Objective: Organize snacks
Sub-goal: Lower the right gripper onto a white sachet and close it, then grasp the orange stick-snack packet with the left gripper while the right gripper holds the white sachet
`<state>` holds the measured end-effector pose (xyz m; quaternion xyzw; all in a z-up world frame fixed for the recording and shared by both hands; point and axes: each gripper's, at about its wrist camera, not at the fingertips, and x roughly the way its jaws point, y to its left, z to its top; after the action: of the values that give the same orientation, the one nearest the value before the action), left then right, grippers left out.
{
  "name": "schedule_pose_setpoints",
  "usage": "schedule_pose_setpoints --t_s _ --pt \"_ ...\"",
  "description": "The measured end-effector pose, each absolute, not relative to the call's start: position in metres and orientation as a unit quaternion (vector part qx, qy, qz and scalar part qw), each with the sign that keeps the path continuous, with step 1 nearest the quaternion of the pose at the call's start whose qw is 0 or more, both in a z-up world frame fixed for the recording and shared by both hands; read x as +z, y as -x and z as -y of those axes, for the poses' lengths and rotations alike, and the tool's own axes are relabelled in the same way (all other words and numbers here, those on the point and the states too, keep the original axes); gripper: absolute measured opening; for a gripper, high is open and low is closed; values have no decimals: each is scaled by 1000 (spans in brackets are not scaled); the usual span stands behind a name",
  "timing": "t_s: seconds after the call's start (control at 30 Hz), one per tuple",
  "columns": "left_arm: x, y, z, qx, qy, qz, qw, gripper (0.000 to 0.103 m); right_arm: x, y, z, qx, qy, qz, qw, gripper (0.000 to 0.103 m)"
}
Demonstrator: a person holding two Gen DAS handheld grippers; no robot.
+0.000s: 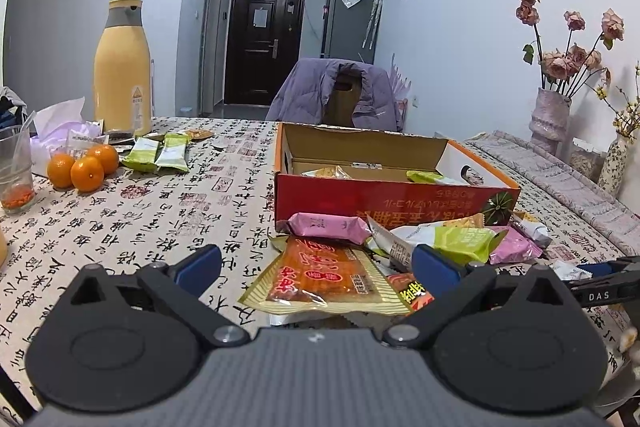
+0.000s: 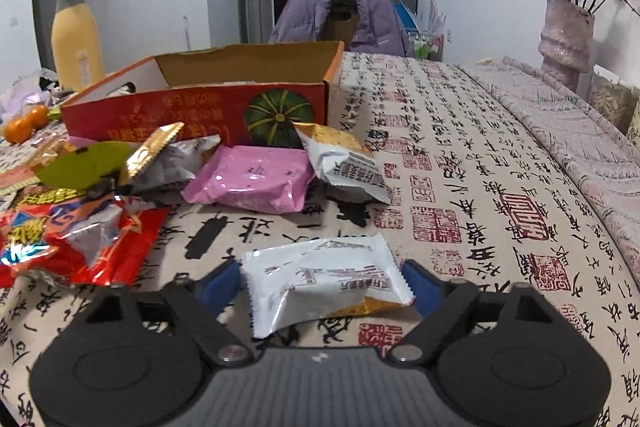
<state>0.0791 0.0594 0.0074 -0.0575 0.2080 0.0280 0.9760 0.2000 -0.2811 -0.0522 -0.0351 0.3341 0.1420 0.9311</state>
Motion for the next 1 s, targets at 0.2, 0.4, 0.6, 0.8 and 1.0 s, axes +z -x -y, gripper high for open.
schedule_pose_setpoints --t_s 0.2,0.4,0.6,0.8,1.0 --pt "6 -78 -59 27 61 -211 975 103 -54 -186 280 145 32 -311 939 64" --pt "7 -78 -61 30 64 -213 975 103 -53 -176 277 147 30 -295 944 48" --pt "13 -84 -57 31 58 -221 973 103 -48 -169 279 148 16 -279 949 44" --pt "20 -100 -50 37 39 -248 967 103 -41 -164 282 143 4 -261 955 44" --pt "26 -132 -45 40 8 -305 951 103 -35 -162 284 142 -6 -249 958 44"
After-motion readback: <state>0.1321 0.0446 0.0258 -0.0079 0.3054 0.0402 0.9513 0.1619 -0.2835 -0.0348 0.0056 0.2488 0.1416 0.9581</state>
